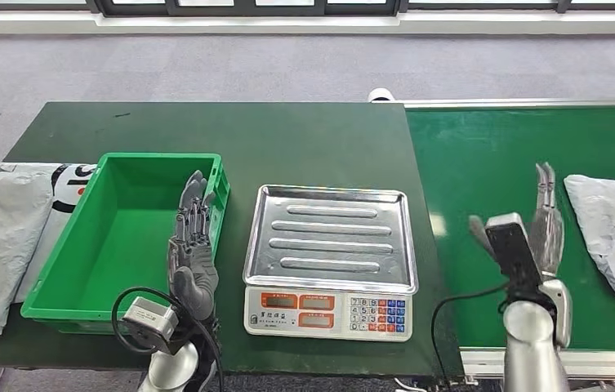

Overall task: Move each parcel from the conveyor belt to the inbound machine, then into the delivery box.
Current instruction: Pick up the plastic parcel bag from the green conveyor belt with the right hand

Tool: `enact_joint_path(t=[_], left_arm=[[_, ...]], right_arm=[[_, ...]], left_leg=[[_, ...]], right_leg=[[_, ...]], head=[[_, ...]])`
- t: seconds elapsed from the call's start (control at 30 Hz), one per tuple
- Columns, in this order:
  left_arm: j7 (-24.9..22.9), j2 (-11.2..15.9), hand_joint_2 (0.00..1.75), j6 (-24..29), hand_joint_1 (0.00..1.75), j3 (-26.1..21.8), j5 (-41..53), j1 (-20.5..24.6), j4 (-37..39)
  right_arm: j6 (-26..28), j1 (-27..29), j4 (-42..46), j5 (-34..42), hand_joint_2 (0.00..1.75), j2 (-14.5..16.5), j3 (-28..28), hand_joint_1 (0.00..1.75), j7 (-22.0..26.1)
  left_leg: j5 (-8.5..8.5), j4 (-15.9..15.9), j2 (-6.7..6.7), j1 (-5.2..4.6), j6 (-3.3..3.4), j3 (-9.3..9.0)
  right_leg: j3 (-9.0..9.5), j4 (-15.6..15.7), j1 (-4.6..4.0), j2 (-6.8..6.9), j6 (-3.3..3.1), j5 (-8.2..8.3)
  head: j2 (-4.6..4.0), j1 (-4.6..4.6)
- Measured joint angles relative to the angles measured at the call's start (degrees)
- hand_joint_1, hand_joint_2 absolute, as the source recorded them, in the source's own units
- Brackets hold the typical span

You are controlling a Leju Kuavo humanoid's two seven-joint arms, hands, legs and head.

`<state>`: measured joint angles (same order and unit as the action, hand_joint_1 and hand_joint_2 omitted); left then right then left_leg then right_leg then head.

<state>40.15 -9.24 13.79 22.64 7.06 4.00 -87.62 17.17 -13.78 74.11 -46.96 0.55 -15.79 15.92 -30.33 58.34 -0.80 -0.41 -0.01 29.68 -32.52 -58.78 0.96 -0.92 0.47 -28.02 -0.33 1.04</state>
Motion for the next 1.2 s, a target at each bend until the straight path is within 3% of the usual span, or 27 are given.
enact_joint_path(t=[0.1, 0.3, 0.43, 0.53, 0.67, 0.87, 1.2], left_arm=[[-0.01, -0.70, 0.00, -0.27, 0.00, -0.46, -0.11, -0.12, 0.11], [-0.02, -1.56, 0.00, -0.59, 0.00, -1.13, -0.57, -0.51, 0.43], [0.00, -1.87, 0.00, -1.85, 0.00, -2.00, -2.40, -1.19, 0.48], [0.00, -2.00, 0.00, -3.16, 0.00, -2.97, -3.48, -1.57, 0.48], [0.00, -2.11, 0.00, -3.81, 0.00, -3.86, -3.92, -1.84, 0.48], [0.00, -2.80, 0.00, -5.98, 0.00, -5.52, -4.47, -1.88, 0.50], [0.00, -3.35, 0.00, -6.62, 0.00, -6.98, -4.70, -2.04, 0.50]], right_arm=[[1.00, -7.71, -10.33, -8.47, 1.75, -3.58, -1.46, 0.00, -6.05], [1.17, -19.64, -27.44, -15.89, 1.75, -9.22, -2.07, 0.00, -11.94], [-2.54, -26.26, -38.19, -25.89, 1.75, -13.36, -1.88, 0.00, -21.96], [-5.99, -29.85, -44.13, -29.46, 1.75, -15.90, -1.21, 0.00, -25.88], [-8.39, -31.94, -48.87, -30.90, 1.75, -17.89, -0.78, 0.00, -27.96], [-19.90, -32.63, -54.11, -33.52, 1.75, -20.45, 0.07, 0.00, -35.56], [-26.41, -31.80, -57.33, -34.17, 1.75, -22.73, 0.07, 0.00, -36.85]], left_leg=[[0.16, 0.04, -0.17, -0.04, 0.08, -0.17], [0.26, 0.07, -0.28, -0.07, 0.11, -0.03], [0.28, 0.07, -0.45, -0.08, 0.12, 0.08], [0.29, 0.08, -0.46, -0.08, 0.12, 0.08], [0.30, 0.08, -0.49, -0.08, 0.15, 0.08], [0.30, 0.08, -0.53, -0.09, 0.15, 0.10], [0.30, 0.08, -0.48, -0.08, 0.15, 0.09]], right_leg=[[-0.10, 0.00, 0.04, 0.16, 0.06, 0.12], [-0.26, 0.00, 0.06, 0.27, 0.05, 0.22], [-0.28, 0.00, 0.07, 0.45, 0.06, 0.22], [-0.27, 0.00, 0.07, 0.47, 0.06, 0.22], [-0.27, 0.00, 0.07, 0.51, 0.06, 0.22], [-0.28, 0.00, 0.07, 0.55, 0.06, 0.22], [-0.31, 0.00, 0.06, 0.51, 0.06, 0.22]], head=[[0.01, 0.01], [0.00, 0.01], [0.01, 0.01], [0.00, 0.01], [0.00, 0.01], [0.00, 0.01], [0.00, 0.01]])
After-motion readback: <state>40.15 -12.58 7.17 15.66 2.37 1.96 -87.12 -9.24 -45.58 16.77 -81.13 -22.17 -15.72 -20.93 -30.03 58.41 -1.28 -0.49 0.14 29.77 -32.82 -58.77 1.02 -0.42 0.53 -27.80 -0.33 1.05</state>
